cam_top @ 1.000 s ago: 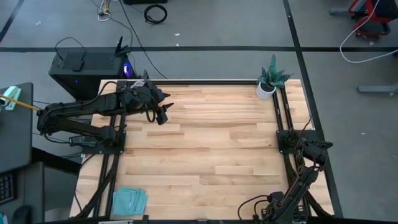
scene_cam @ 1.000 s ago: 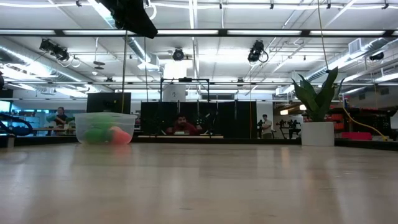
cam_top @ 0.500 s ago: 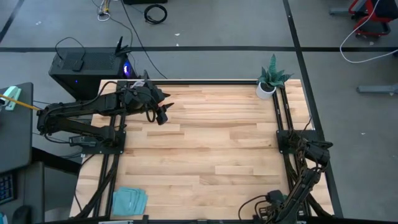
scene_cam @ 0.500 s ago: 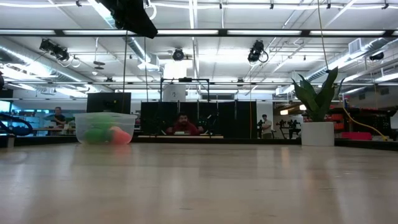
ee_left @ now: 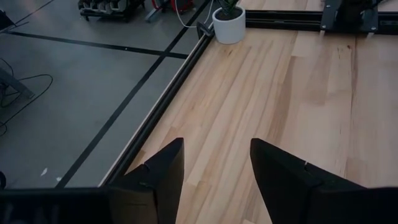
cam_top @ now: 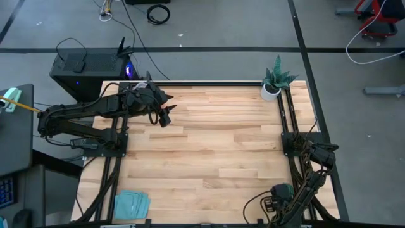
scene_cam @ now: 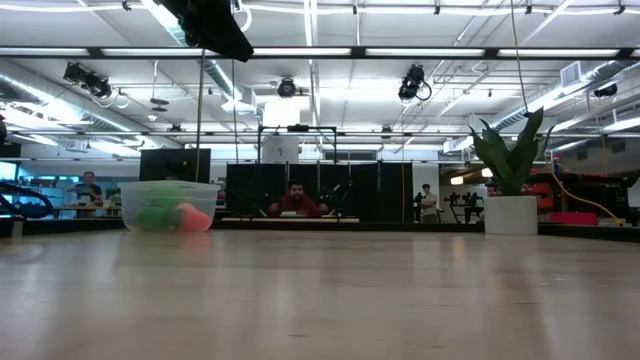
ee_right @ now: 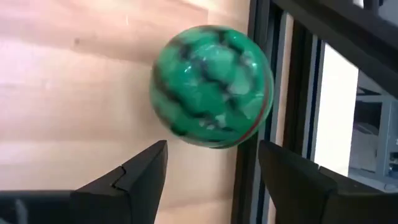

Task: Pick and placing Produce into tupperware
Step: Put the green watermelon into the transparent bin

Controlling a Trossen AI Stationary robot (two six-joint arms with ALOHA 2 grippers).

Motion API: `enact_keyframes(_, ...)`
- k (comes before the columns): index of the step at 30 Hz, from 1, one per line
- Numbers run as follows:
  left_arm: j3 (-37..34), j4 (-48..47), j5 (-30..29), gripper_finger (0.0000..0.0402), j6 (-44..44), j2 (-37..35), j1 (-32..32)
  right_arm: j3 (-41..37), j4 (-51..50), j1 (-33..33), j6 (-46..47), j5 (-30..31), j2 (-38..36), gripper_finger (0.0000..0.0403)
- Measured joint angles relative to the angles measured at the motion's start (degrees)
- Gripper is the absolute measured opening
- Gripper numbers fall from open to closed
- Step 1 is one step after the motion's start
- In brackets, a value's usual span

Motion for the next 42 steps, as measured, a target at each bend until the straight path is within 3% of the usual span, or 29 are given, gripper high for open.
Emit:
enact_keyframes(10,0.0,-0.02,0.01,0.0193,0.0,0.0,0.0,-9.06,3.81,-1.11,-1.41,6.34,-0.52,0.0257)
enact_keyframes(18,-0.01,0.04,0.01,0.0193,0.02,0.0,0.02,-9.96,-3.57,-3.43,-5.59,18.68,-0.05,0.0257)
enact_keyframes(23,-0.02,0.05,0.02,0.0196,0.03,0.02,0.0,-10.08,-6.18,-5.23,-6.87,18.06,-1.46,0.0258)
enact_keyframes(33,-0.02,0.14,0.03,0.0196,0.02,1.13,0.17,-11.15,-8.71,-6.36,-2.47,23.62,-15.67,0.0258)
enact_keyframes(42,-0.03,1.13,0.03,0.0189,-0.01,5.66,0.24,-20.3,-7.74,-16.5,-9.48,28.72,-31.7,0.0258)
